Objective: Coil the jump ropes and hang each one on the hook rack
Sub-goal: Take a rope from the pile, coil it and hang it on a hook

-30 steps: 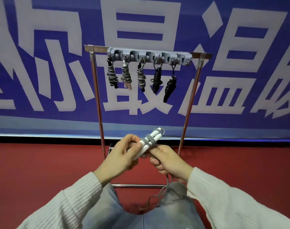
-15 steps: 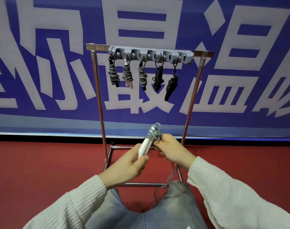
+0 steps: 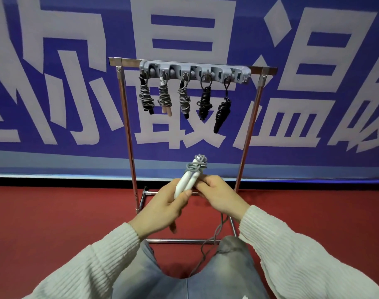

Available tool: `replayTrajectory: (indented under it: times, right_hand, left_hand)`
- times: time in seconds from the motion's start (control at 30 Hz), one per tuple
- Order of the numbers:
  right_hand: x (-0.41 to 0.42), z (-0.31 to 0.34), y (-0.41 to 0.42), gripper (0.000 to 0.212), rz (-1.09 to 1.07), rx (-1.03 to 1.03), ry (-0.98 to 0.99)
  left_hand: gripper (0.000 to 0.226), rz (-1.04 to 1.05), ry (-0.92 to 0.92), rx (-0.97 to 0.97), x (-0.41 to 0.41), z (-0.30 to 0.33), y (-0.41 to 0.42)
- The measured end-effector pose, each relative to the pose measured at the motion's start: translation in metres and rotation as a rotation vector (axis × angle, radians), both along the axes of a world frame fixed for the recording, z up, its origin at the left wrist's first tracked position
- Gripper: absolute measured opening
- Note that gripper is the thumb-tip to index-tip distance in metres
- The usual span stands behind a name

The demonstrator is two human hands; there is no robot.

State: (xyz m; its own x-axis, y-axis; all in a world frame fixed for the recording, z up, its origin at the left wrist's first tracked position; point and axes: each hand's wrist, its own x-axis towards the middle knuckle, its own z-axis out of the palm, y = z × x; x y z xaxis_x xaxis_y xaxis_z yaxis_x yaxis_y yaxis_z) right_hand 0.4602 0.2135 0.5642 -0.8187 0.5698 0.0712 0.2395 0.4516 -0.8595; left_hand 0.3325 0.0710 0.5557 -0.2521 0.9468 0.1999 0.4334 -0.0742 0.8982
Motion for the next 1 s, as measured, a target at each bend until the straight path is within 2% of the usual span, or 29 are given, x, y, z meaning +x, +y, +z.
replayTrajectory:
  times: [0.13,0.23,0.33,0.4,0.53,0.6,0.67,0.7,0.73,0.8,0.87,0.93,1.0]
  right_hand:
    - [0.005,-0.008,-0.005,0.029,0.076,-0.052,-0.043]
    - [0.017,-0.028,-0.005,0.032,0.059,0.065,-0.069]
    - [0.027,-0.029,0.009,0.031,-0.070,0.142,0.000]
    - [0.029,-0.025,0.023,0.032,-0.093,0.194,-0.028]
    - [0.029,-0.032,0.028,0.032,-0.049,0.245,-0.092]
    - [0.030,-0.036,0.020,0.032,-0.010,0.245,-0.101]
    - [0.030,-0.038,0.006,0.035,-0.006,0.298,-0.142]
    - [0.031,-0.038,0.001,0.037,-0.006,0.347,-0.168]
    - [0.030,-0.033,-0.005,0.036,0.009,0.405,-0.180]
    - [0.025,-0.016,-0.008,0.029,0.069,0.506,-0.168]
    - [0.016,0.010,-0.007,0.023,0.145,0.591,-0.191]
    - [0.006,0.029,0.005,0.020,0.199,0.604,-0.249]
    - [0.003,0.036,0.026,0.018,0.214,0.478,-0.251]
  left_hand:
    - [0.019,-0.031,-0.123,-0.010,-0.003,0.014,-0.006]
    - [0.020,0.029,-0.124,0.032,-0.010,0.026,-0.008]
    - [0.022,0.152,-0.145,0.013,-0.024,0.032,-0.008]
    - [0.027,0.136,-0.168,-0.013,-0.025,0.034,-0.011]
    - [0.032,0.106,-0.324,0.023,-0.017,0.030,-0.011]
    - [0.028,0.162,-0.391,0.048,-0.018,0.024,-0.004]
    - [0.021,0.260,-0.375,0.037,-0.028,0.012,0.007]
    - [0.018,0.319,-0.306,0.013,-0.034,0.004,0.013]
    - [0.016,0.371,-0.160,-0.026,-0.041,-0.004,0.017]
    - [0.017,0.384,0.299,-0.160,-0.049,-0.026,0.019]
    - [0.020,0.275,0.666,-0.286,-0.042,-0.044,0.019]
    - [0.018,0.072,0.824,-0.300,-0.028,-0.045,0.015]
    - [0.009,-0.132,0.817,-0.228,-0.017,-0.032,0.005]
